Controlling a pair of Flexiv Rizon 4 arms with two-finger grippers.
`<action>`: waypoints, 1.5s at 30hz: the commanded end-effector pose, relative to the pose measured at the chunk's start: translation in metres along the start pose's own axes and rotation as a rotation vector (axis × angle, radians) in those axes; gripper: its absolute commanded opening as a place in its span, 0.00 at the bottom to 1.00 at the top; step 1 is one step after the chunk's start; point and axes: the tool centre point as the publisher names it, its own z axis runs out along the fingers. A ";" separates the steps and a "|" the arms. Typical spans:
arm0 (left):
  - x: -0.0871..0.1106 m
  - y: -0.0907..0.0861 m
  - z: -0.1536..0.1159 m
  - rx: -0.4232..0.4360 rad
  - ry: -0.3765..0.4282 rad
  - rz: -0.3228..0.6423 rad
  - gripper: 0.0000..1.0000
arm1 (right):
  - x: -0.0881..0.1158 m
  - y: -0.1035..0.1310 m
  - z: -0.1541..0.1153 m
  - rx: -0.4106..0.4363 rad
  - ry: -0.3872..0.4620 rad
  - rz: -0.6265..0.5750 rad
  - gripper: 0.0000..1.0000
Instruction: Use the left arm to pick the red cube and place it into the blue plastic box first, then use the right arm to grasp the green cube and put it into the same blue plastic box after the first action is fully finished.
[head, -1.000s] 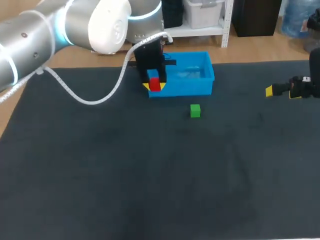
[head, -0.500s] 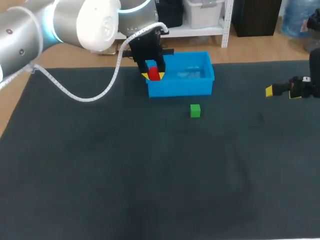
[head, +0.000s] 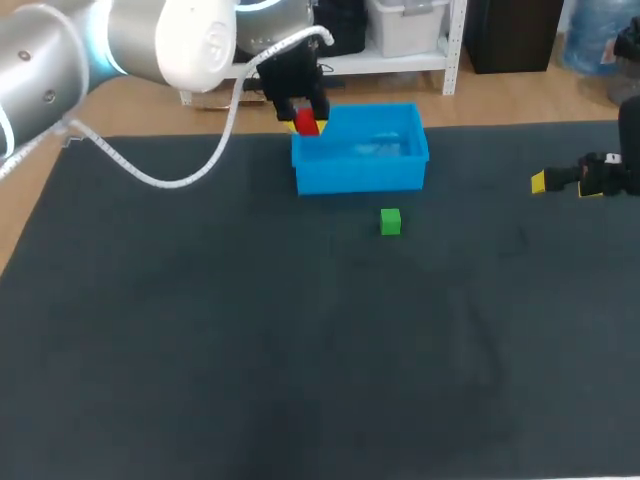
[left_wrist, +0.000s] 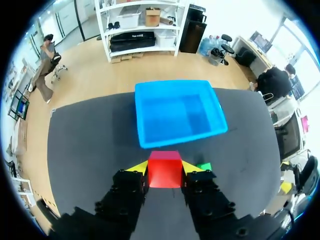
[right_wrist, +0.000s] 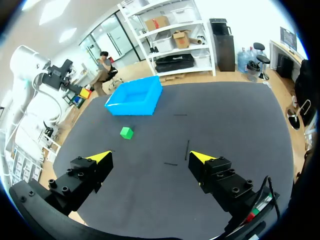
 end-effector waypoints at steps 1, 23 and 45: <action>-0.020 -0.006 0.005 -0.005 0.011 0.007 0.00 | 0.000 0.000 -0.001 0.003 0.000 0.000 1.00; -0.076 -0.025 0.016 0.003 -0.049 0.036 0.00 | 0.000 0.000 -0.001 0.003 0.000 0.000 1.00; -0.117 -0.028 0.049 -0.041 -0.059 0.026 0.00 | 0.000 0.000 -0.001 0.003 0.000 0.000 1.00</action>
